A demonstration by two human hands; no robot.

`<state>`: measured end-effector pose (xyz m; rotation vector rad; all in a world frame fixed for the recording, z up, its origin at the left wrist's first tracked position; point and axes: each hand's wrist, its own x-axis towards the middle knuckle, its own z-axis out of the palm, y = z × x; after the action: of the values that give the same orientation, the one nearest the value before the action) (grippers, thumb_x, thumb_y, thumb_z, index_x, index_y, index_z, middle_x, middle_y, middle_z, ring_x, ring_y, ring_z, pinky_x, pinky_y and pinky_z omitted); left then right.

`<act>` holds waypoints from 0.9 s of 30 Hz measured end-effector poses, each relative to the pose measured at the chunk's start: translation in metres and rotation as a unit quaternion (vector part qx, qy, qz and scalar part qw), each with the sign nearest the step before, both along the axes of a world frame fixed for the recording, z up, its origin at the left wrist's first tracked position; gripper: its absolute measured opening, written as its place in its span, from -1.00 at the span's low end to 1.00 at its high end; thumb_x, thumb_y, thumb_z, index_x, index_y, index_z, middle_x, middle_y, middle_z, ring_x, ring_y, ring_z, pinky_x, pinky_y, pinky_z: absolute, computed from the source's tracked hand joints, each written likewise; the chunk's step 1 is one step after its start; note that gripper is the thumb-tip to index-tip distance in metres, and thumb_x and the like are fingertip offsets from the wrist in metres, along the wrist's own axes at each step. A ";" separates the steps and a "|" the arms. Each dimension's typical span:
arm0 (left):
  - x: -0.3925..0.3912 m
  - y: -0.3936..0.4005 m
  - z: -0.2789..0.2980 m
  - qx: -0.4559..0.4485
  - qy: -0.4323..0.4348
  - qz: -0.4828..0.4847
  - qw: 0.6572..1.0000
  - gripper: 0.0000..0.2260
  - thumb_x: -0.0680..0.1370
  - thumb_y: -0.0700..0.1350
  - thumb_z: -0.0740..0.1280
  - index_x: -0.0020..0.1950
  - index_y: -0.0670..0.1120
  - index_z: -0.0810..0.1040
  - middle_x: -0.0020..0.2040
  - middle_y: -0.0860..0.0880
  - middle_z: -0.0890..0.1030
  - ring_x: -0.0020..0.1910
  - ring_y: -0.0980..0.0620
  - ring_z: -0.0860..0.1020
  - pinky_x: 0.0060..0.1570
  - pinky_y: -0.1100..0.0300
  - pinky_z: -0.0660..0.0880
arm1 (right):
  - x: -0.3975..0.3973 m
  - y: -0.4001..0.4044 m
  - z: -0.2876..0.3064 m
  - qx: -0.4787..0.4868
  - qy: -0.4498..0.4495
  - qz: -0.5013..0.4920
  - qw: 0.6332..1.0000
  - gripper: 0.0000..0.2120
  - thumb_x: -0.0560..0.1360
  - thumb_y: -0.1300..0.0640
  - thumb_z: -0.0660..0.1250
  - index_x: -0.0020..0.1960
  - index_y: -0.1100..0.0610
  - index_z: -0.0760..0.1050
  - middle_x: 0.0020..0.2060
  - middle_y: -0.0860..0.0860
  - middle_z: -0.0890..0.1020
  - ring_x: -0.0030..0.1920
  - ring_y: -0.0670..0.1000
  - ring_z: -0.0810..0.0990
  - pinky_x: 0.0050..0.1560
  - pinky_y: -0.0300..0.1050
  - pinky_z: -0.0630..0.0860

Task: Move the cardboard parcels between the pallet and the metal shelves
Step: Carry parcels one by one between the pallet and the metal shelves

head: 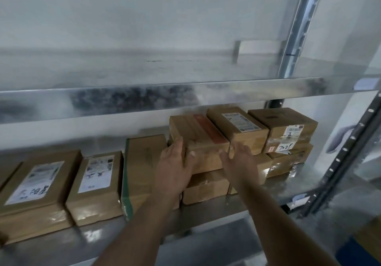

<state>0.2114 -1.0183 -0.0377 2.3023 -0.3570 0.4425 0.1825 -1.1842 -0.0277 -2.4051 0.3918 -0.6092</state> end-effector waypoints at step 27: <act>0.039 0.006 -0.010 -0.121 0.211 0.057 0.968 -0.58 0.58 0.18 0.13 0.42 0.11 0.34 0.27 -0.04 0.49 0.21 -0.07 0.47 0.23 -0.01 0.42 | 0.046 -0.016 -0.017 0.301 0.077 0.096 0.946 -0.54 0.54 -0.03 0.24 0.35 0.17 0.33 0.15 0.11 0.54 0.11 0.13 0.56 0.09 0.08 0.53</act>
<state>0.2506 -1.0123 -0.0472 2.1121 0.0394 0.0376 0.2286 -1.2005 -0.0443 -1.8709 0.3416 -0.1725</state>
